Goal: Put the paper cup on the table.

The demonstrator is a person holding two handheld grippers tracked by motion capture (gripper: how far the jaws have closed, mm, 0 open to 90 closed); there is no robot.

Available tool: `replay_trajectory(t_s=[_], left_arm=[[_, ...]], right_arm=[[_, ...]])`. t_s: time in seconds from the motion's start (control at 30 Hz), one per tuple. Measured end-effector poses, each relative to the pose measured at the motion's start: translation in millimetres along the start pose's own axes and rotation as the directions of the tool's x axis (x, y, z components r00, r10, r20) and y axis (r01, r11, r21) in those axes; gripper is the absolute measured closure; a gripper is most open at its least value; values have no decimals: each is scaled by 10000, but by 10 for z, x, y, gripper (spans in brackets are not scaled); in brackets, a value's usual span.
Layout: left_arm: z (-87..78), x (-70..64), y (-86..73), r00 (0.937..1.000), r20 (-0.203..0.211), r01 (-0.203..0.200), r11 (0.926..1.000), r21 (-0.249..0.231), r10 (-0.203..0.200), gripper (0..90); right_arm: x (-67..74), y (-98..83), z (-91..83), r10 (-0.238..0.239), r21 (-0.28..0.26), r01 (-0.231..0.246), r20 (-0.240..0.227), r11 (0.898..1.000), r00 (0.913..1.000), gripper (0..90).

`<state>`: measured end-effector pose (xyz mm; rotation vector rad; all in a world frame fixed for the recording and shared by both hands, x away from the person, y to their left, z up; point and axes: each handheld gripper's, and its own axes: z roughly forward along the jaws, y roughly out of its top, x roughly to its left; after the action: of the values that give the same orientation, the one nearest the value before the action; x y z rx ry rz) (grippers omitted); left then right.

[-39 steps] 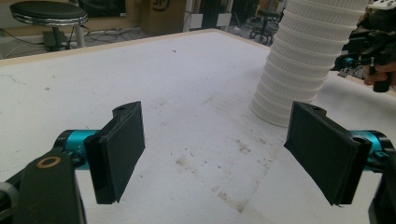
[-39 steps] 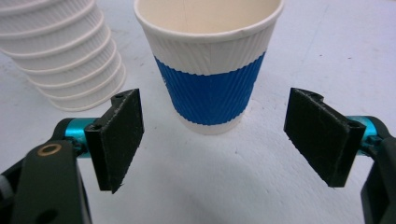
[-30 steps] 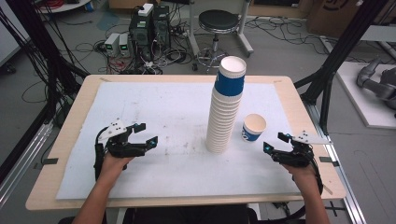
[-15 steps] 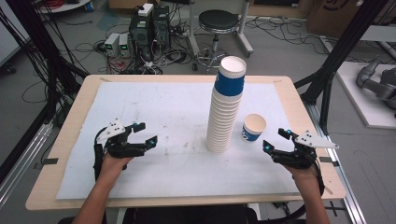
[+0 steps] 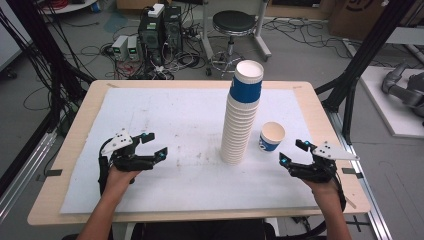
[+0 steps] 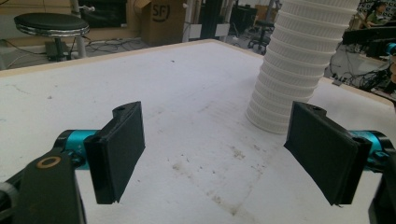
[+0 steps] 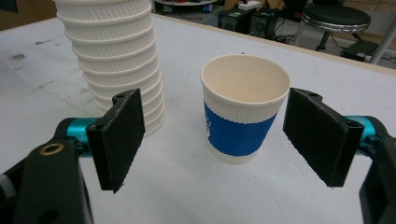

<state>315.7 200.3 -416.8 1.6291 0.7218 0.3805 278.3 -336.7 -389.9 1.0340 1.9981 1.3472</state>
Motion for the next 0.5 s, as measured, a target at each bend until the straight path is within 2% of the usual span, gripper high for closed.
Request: replay_trajectory(t_s=[0.5], left_arm=[[18, -3, -22, 10000, -12, 14, 9999, 104, -13, 194]], right_arm=[[-12, -32, 7, -48, -6, 48, 154, 10000, 9999, 209]])
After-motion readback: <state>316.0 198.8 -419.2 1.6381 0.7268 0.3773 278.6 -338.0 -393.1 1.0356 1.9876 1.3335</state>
